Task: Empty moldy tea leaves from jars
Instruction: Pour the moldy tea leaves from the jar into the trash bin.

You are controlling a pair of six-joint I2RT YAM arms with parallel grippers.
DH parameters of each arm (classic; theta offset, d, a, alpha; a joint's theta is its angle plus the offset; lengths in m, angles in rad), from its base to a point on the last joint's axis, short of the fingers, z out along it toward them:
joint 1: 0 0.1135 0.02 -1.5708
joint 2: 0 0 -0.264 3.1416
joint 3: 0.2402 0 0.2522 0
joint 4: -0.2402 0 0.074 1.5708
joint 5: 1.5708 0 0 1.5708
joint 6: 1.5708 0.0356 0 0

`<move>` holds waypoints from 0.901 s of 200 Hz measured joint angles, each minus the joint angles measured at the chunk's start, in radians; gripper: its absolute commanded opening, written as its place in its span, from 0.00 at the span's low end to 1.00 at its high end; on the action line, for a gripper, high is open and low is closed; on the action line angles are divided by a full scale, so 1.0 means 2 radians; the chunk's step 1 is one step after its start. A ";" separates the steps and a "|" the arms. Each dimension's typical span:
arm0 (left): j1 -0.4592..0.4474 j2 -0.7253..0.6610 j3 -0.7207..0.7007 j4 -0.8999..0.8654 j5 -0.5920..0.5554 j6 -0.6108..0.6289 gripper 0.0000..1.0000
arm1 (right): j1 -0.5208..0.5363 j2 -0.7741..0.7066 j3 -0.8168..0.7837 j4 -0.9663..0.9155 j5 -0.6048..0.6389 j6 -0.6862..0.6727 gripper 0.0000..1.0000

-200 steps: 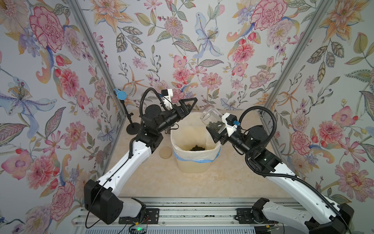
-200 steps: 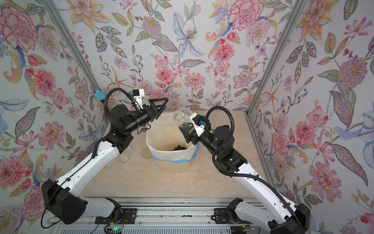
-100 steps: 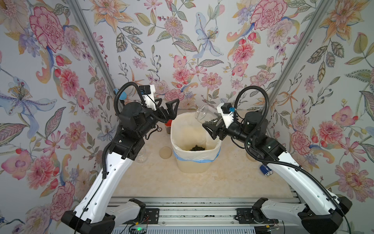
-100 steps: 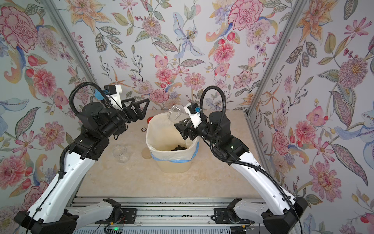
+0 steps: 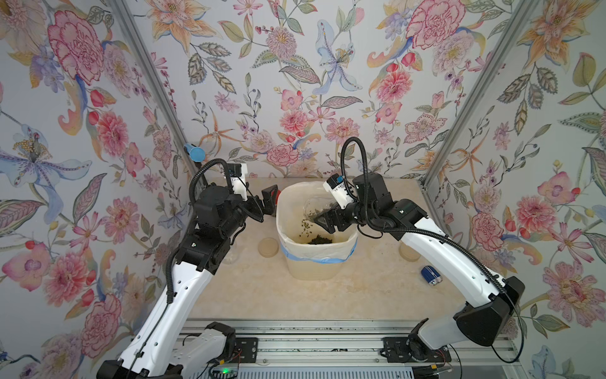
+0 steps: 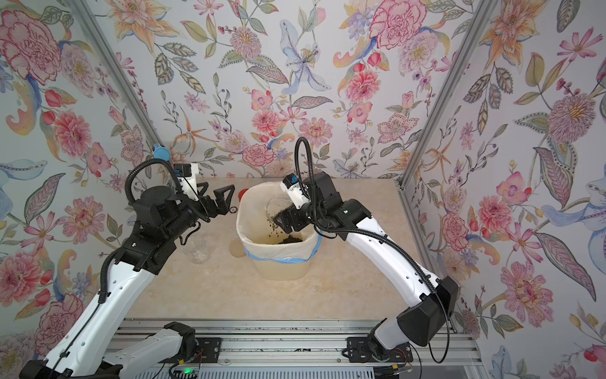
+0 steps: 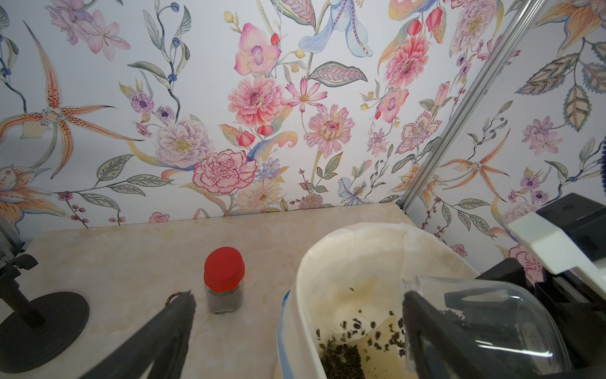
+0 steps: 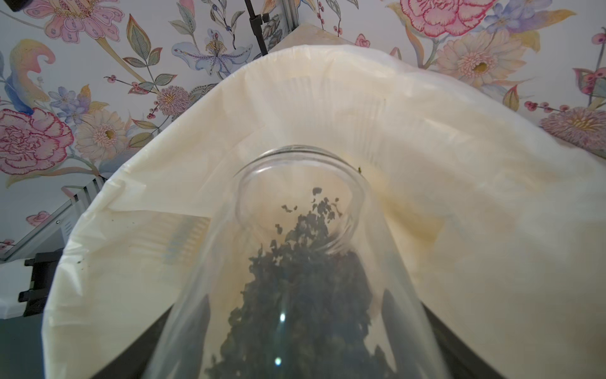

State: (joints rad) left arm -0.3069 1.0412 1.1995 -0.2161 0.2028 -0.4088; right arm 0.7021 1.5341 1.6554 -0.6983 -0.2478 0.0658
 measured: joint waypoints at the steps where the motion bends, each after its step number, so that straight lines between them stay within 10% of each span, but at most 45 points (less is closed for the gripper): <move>1: 0.000 0.000 0.000 0.000 0.001 0.000 1.00 | 0.001 0.002 0.004 -0.002 0.000 0.001 0.42; 180: 0.067 -0.017 -0.031 0.003 0.067 0.023 1.00 | 0.063 0.318 0.327 -0.332 0.138 -0.014 0.42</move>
State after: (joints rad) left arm -0.1722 1.0069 1.1385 -0.2096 0.3359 -0.3622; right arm 0.8284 2.1708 2.3085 -1.3613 0.0288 0.0380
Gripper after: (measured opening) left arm 0.996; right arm 0.883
